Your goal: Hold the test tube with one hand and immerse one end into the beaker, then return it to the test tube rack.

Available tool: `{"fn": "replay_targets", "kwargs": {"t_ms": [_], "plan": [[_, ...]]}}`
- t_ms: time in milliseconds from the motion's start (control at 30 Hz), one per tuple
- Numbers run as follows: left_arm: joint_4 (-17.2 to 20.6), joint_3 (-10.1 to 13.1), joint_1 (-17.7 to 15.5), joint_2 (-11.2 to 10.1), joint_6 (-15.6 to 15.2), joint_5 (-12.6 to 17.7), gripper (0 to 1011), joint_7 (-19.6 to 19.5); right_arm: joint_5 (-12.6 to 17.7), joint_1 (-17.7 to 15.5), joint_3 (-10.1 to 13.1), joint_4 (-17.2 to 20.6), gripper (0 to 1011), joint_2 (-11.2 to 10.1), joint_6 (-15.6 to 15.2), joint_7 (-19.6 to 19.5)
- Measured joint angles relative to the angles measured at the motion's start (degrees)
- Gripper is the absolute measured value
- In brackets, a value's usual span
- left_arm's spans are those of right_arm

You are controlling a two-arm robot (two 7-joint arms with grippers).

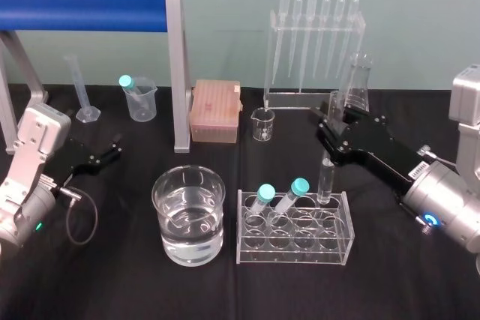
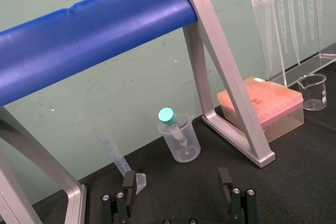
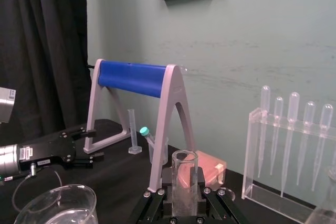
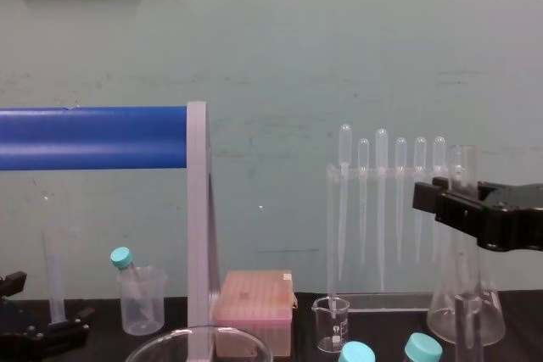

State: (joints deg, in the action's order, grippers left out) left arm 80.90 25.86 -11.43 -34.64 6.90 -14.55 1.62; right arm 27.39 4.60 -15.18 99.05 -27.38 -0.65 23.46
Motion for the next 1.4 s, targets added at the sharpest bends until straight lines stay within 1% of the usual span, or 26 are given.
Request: {"fn": "replay_targets", "kwargs": {"t_ms": [167, 1400], "plan": [[0.00, 0.00, 0.00, 0.00, 0.00, 0.00, 1000, 0.00, 0.17, 0.61, -0.50, 0.18, 242, -0.21, -0.64, 0.26], [0.00, 0.00, 0.00, 0.00, 0.00, 0.00, 1000, 0.00, 0.11, 0.50, -0.38, 0.07, 242, -0.15, -0.39, 0.17]]}}
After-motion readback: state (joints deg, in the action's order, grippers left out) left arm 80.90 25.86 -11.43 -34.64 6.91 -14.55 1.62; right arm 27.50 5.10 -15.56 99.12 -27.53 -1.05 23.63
